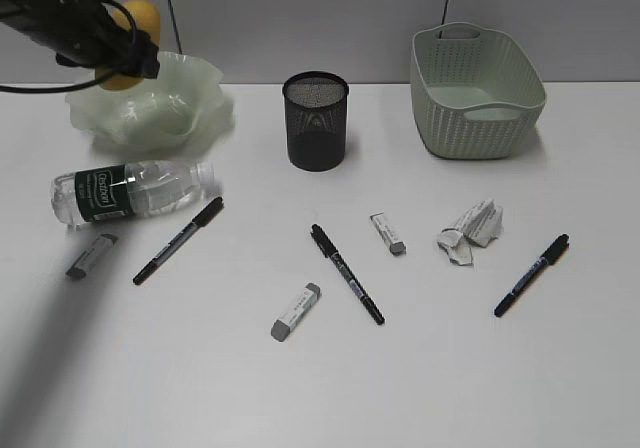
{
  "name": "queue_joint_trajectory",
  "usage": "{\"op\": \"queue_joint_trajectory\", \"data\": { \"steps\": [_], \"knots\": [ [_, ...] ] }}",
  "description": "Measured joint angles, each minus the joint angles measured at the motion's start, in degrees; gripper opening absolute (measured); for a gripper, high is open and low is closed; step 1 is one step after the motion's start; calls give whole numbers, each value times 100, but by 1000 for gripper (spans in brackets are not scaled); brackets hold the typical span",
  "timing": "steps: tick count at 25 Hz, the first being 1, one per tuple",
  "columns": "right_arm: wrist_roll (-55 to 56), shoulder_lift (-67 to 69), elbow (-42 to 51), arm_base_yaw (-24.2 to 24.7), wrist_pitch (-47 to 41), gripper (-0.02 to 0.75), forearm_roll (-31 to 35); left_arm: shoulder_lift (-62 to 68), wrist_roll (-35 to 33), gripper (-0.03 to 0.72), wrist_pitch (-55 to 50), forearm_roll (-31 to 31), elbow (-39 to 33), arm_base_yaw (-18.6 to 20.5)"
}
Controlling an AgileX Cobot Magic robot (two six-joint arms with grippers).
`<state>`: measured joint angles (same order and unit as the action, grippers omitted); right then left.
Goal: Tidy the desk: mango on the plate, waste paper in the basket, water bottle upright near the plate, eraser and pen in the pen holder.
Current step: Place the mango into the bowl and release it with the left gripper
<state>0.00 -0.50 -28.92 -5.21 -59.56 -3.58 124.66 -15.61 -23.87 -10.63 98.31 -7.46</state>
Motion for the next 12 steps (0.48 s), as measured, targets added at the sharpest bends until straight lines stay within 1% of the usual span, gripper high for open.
{"op": "queue_joint_trajectory", "data": {
  "steps": [5, 9, 12],
  "knots": [
    [0, 0, 0, 0, 0, 496, 0, 601, 2, 564, 301, -92, 0, -31],
    [0, 0, 0, 0, 0, 496, 0, 755, 6, 638, 593, -123, 0, -43],
    [0, 0, 0, 0, 0, 496, 0, 759, 6, 657, 714, -136, 5, -43]
  ]
}}
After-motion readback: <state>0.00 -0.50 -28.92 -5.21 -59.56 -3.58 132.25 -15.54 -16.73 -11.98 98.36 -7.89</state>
